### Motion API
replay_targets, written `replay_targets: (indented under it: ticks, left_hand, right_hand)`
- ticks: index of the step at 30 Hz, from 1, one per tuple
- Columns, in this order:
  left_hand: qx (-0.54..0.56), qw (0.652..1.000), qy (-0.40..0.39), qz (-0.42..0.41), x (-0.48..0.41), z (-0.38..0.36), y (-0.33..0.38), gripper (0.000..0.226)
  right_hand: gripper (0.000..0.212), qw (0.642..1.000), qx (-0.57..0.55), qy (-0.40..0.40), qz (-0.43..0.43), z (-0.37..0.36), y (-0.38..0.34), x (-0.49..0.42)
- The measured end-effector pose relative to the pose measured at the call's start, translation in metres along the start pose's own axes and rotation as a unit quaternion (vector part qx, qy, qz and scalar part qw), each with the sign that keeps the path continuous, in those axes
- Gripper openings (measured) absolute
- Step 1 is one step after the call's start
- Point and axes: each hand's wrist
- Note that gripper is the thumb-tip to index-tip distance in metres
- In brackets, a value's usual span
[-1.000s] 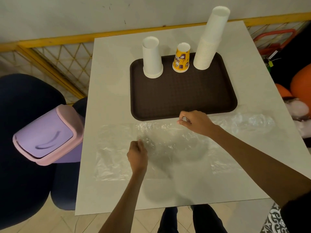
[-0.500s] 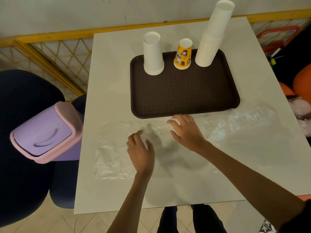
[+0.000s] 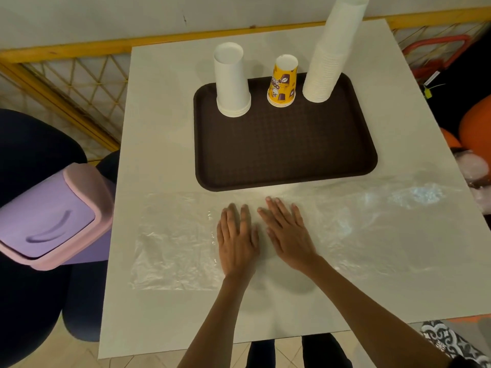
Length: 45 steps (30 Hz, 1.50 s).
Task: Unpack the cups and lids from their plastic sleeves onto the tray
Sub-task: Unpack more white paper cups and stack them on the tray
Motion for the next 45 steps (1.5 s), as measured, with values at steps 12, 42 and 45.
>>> replay_targets:
  ticks: [12, 42, 45]
  left_hand:
    - [-0.058, 0.997, -0.041, 0.005, -0.002, 0.001, 0.0, 0.06]
    - [0.147, 0.985, -0.084, 0.026, 0.015, -0.001, 0.144, 0.073]
    - [0.128, 0.989, -0.067, 0.034, 0.017, -0.006, 0.141, 0.098]
  right_hand:
    - [0.057, 0.997, 0.015, -0.021, -0.071, 0.015, 0.044, 0.005]
    - [0.057, 0.825, -0.295, 0.122, -0.467, 0.161, 0.191, 0.046]
    - [0.043, 0.827, -0.329, 0.21, -0.405, 0.151, 0.184, 0.047]
Point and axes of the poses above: each hand's wrist, its own x-axis away from the middle knuckle, its own z-axis out of the back of the hand, y = z × x, and after that the axes turned 5 degrees about y, right-handed
